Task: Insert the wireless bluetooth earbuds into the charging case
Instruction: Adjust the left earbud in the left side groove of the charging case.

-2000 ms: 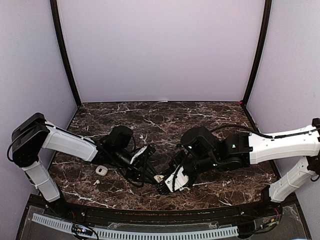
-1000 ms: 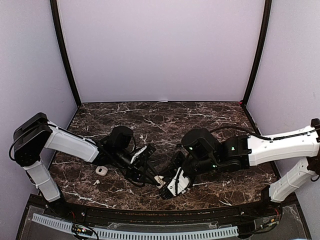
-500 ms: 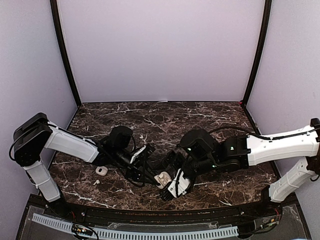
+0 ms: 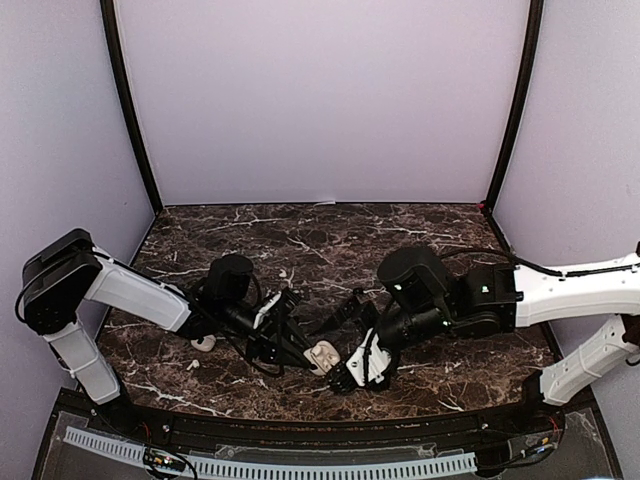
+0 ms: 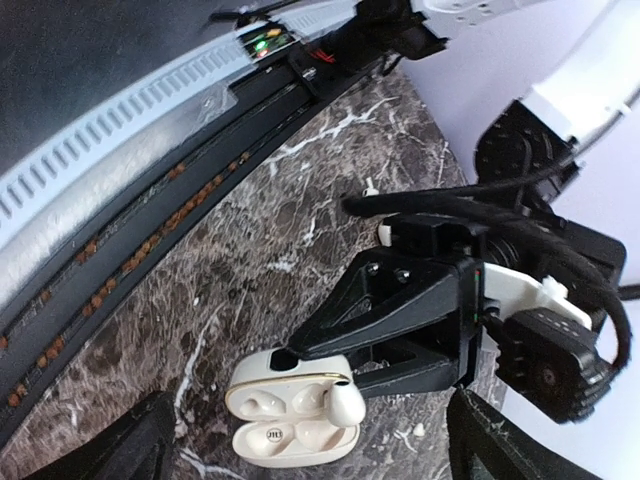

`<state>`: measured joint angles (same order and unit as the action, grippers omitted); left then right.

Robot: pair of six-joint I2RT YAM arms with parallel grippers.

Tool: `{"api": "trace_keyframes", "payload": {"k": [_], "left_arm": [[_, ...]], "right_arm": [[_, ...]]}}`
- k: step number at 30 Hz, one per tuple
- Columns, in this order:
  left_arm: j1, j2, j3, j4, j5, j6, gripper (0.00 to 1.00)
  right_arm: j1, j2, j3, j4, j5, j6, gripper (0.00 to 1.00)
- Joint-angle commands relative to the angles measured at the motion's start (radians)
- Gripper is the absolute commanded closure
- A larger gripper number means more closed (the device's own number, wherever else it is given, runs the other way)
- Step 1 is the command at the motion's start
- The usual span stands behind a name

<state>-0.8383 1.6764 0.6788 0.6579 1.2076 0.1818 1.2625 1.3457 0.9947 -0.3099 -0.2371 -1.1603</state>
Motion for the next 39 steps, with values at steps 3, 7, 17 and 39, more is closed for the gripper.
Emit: {"api": "trace_keyframes", "payload": {"k": [3,7,17,39], "left_arm": [[0.007,-0.067,-0.052,0.169,-0.095,-0.059,1.0],[0.007,-0.07,-0.078,0.261,-0.15,-0.085,1.0],[0.007,-0.049,-0.094,0.396,-0.351,-0.137,1.0],[0.007,-0.048,-0.098,0.373,-0.453,-0.097,1.0]], "right_arm": [[-0.024,-0.063,0.027,0.181,0.0,0.476,0.01],[-0.024,-0.059,0.072,0.25,0.297,0.792,0.01],[-0.027,-0.07,0.111,0.165,0.335,1.159,0.26],[-0.063,0.076,0.123,0.149,0.331,1.435,1.0]]}}
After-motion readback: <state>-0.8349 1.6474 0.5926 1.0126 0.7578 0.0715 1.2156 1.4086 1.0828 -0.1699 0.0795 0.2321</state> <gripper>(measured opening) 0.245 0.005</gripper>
